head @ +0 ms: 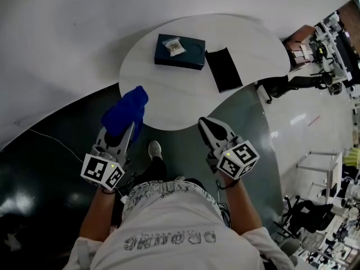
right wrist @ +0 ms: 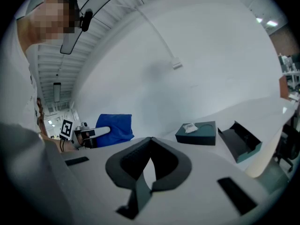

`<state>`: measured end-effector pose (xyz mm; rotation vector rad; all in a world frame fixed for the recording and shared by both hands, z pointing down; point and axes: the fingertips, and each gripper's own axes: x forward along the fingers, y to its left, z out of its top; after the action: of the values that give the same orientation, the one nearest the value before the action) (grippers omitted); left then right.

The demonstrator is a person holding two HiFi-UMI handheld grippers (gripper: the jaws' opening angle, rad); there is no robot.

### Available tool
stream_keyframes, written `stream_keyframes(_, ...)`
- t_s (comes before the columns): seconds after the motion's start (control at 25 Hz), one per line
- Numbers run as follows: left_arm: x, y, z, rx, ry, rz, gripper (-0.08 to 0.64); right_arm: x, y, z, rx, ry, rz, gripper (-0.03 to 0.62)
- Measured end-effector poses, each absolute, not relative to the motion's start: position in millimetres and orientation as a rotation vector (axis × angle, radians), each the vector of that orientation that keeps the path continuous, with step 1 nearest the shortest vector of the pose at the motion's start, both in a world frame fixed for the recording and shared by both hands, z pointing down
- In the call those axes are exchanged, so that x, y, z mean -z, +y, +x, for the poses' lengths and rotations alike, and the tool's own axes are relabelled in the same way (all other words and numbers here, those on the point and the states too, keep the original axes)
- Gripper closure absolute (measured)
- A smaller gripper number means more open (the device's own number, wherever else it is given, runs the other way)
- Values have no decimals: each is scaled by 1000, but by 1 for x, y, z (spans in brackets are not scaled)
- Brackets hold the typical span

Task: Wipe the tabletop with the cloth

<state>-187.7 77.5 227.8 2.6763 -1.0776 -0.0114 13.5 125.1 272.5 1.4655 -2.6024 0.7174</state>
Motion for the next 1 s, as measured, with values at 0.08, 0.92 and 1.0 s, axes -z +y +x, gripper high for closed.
stream_keyframes(0.08,-229,66,-189,12,-1067,2677,485,-273,115,12,-719,-2595,1475,584)
stream_keyframes(0.92,-243,-32,-211,-5,-947,2675,485,-273,28,-12,-749,-2516,1563,584)
stream_keyframes(1.0,-245,-36,-210,-8,-943,2674,485,-273,24,-12,-743,-2516,1562,584)
